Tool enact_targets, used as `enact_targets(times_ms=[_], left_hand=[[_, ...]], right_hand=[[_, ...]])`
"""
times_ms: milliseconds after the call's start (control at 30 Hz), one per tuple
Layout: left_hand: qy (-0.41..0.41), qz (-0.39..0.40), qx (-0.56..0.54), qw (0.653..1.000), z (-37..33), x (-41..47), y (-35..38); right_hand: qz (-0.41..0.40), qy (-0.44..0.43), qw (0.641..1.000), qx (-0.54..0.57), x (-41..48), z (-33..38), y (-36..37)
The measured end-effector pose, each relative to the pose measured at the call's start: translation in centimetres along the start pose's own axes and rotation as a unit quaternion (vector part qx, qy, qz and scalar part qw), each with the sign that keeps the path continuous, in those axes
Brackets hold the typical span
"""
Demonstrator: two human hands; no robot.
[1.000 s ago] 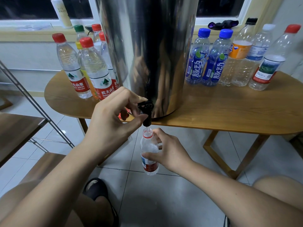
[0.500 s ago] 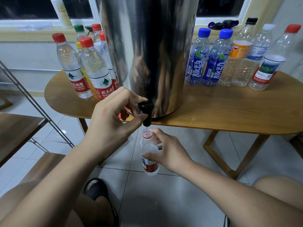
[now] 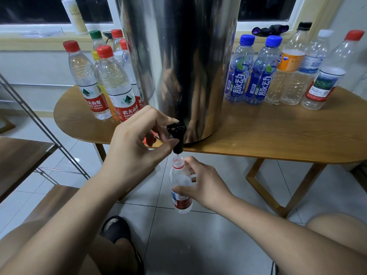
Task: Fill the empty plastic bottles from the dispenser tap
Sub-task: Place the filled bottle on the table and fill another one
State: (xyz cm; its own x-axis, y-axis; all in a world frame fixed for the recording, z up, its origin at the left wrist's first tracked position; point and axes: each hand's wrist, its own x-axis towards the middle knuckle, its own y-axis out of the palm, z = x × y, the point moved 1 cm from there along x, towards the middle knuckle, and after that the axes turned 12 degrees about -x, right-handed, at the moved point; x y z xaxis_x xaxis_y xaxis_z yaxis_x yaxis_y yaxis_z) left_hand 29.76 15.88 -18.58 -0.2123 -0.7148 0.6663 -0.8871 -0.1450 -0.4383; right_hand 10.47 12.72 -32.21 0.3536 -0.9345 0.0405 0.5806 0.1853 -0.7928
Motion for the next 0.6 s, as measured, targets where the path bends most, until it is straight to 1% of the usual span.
enact_targets(times_ms=[600], left_hand=[[0.001, 0.005, 0.009, 1.0, -0.26, 0.0, -0.06]], right_hand=[[0.002, -0.002, 1.0, -0.004, 0.03, 0.01, -0.08]])
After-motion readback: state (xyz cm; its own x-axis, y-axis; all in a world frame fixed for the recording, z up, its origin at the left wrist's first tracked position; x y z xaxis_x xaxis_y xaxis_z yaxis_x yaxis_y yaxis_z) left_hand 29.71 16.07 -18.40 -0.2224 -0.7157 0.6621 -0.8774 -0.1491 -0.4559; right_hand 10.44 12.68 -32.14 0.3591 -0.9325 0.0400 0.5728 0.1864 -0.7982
